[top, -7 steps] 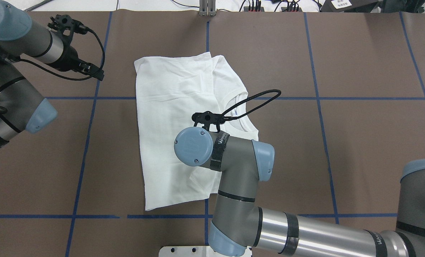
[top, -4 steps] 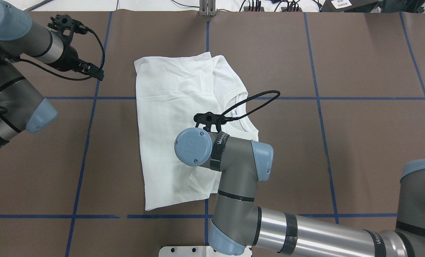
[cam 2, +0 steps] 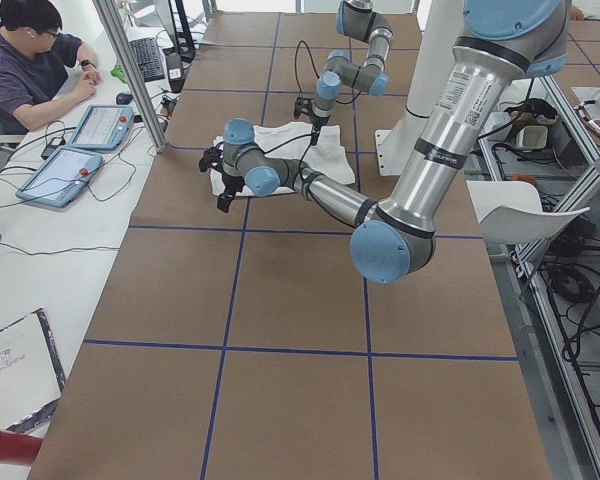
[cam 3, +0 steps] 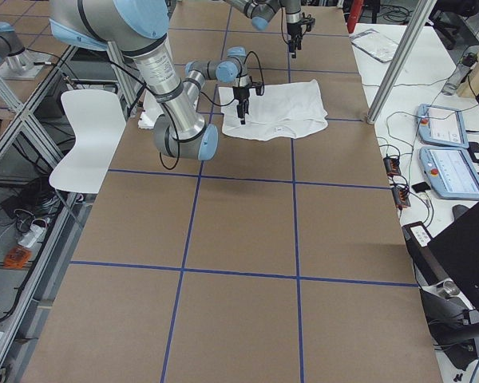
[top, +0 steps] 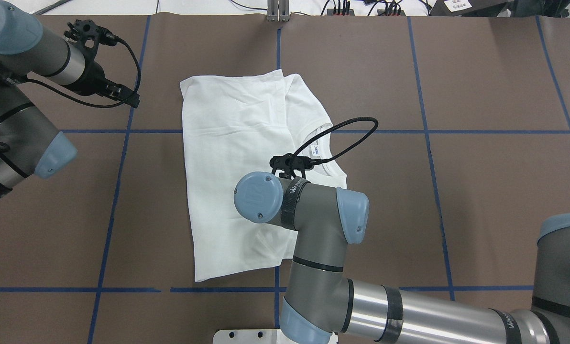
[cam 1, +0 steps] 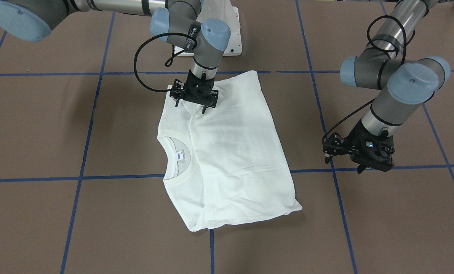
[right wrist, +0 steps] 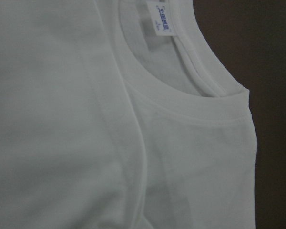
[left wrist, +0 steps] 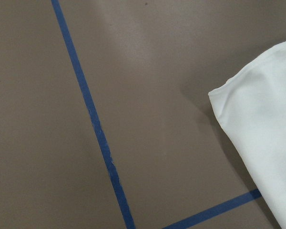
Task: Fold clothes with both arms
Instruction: 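Lower both grippers to the shirt's edge nearest the robot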
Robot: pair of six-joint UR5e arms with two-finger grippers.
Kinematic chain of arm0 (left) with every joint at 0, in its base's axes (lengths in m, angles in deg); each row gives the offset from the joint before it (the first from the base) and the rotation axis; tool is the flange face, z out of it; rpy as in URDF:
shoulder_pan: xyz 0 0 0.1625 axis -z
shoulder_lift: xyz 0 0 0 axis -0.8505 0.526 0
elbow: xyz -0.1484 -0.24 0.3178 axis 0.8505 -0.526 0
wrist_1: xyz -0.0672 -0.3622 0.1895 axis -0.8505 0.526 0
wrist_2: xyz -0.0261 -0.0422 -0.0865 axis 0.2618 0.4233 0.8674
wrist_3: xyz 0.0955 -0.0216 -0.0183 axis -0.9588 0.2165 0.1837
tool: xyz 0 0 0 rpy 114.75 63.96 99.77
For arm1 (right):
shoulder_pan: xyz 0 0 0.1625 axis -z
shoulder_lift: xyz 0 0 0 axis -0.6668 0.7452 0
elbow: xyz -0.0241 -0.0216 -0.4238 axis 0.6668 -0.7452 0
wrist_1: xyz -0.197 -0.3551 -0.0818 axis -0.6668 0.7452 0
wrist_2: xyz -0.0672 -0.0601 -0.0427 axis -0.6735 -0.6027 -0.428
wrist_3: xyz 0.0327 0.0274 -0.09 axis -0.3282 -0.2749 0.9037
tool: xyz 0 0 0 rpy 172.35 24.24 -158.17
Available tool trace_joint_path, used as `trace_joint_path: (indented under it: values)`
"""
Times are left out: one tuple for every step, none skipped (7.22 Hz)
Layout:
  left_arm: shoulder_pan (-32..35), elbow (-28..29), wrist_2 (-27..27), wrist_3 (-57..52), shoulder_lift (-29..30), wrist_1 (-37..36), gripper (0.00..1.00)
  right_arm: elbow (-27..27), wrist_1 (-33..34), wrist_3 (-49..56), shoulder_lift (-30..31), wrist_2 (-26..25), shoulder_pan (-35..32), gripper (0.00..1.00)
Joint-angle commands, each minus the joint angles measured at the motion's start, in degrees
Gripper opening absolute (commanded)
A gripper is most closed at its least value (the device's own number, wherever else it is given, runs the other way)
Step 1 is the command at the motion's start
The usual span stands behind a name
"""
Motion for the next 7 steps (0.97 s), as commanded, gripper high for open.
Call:
trace_joint_path:
  values:
    - [0.0,0.0,0.0,0.0,-0.1,0.0,1.00,7.4,10.5,7.1,3.6,0.1,0.0,1.00]
    - [0.0,0.0,0.0,0.0,-0.1,0.0,1.00,11.7,11.9,8.7,8.3,0.1,1.1,1.00]
    - [0.0,0.0,0.0,0.0,-0.1,0.0,1.00,14.6,12.2,9.0,11.0,0.1,1.5,1.00]
    - [0.0,-0.2,0.0,0.2,0.0,0.0,1.00,17.2,11.9,10.4,10.6,0.3,1.4,1.00]
    - [0.0,-1.5,0.1,3.4,0.0,0.0,1.00,20.4,10.8,10.1,11.0,0.3,0.8,1.00]
    - [-1.2,-3.7,0.0,7.5,0.1,-0.3,1.00,24.7,7.5,9.5,13.5,0.5,0.6,1.00]
    - [-4.8,-8.3,0.0,11.8,-2.2,-0.6,1.00,27.9,-4.6,7.6,20.8,0.8,0.6,1.00]
